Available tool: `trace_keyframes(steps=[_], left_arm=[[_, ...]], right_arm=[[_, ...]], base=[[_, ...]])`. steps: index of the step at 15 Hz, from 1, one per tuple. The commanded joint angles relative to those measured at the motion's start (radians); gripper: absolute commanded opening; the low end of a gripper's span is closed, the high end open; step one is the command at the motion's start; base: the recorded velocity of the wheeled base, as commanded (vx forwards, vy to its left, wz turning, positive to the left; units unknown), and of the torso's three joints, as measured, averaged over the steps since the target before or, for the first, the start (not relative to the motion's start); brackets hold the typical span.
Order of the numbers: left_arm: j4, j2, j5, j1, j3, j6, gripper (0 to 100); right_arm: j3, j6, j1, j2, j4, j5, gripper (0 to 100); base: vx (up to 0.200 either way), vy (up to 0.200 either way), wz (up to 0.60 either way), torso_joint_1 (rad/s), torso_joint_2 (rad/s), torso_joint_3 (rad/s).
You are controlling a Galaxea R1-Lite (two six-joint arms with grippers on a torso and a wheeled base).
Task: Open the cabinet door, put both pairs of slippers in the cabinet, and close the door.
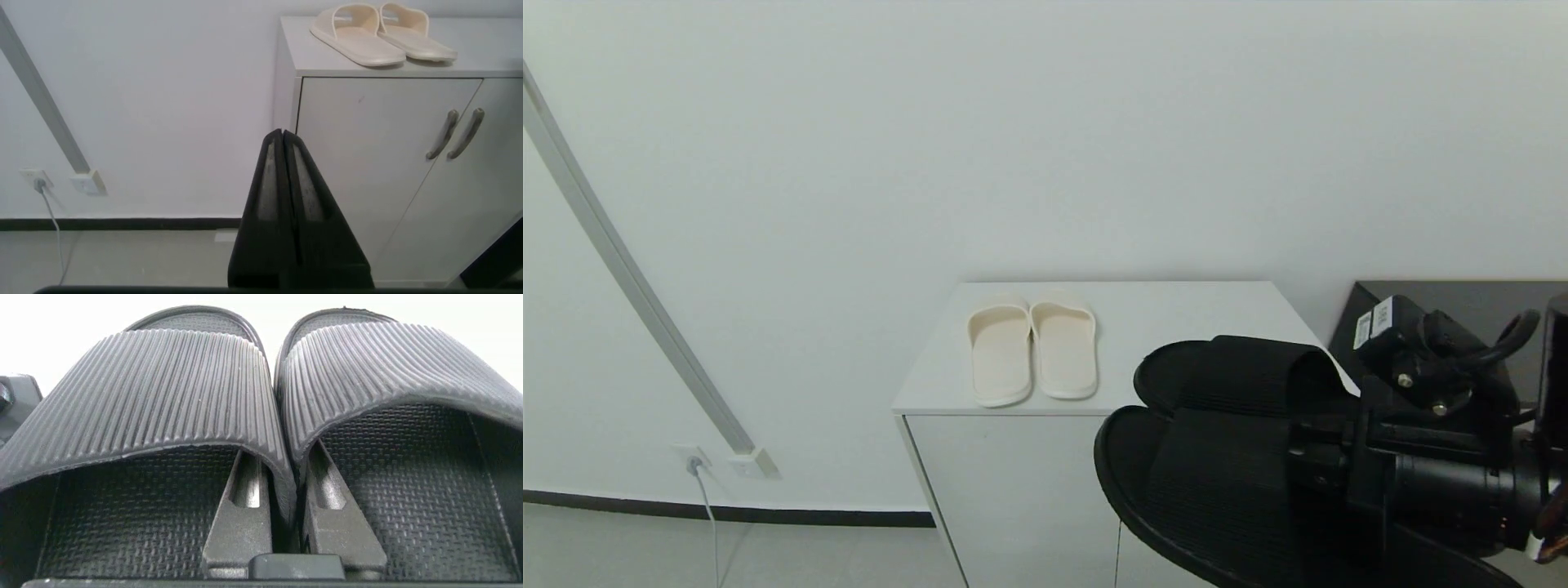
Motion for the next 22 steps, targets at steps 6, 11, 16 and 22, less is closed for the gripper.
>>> trace_keyframes(steps=[6, 11, 16, 22], left_arm=[[0.0, 0.0, 0.001, 0.0, 0.0, 0.001, 0], [0.0, 0.0, -0.001, 0.0, 0.0, -0.001, 0], [0.0, 0.0, -0.001, 0.0, 0.0, -0.001, 0], [0.0, 0.0, -0.001, 0.0, 0.0, 0.004, 0]], right_arm=[[0.013, 0.0, 0.037, 0.015, -0.001, 0.014, 0], [0.028, 0.055, 0.075, 0.134, -0.159, 0.004, 0], [0.036, 0.066, 0.066, 0.134, -0.162, 0.002, 0], [0.039, 0.065, 0.058, 0.134, -0.162, 0.001, 0]], base=[[0.0, 0.0, 0.0, 0.0, 0.0, 0.0], [-0.16, 0.0, 0.0, 0.005, 0.0, 0.003], [-0.08, 0.0, 0.0, -0.005, 0.0, 0.0], [0.0, 0.0, 0.0, 0.0, 0.0, 0.0]])
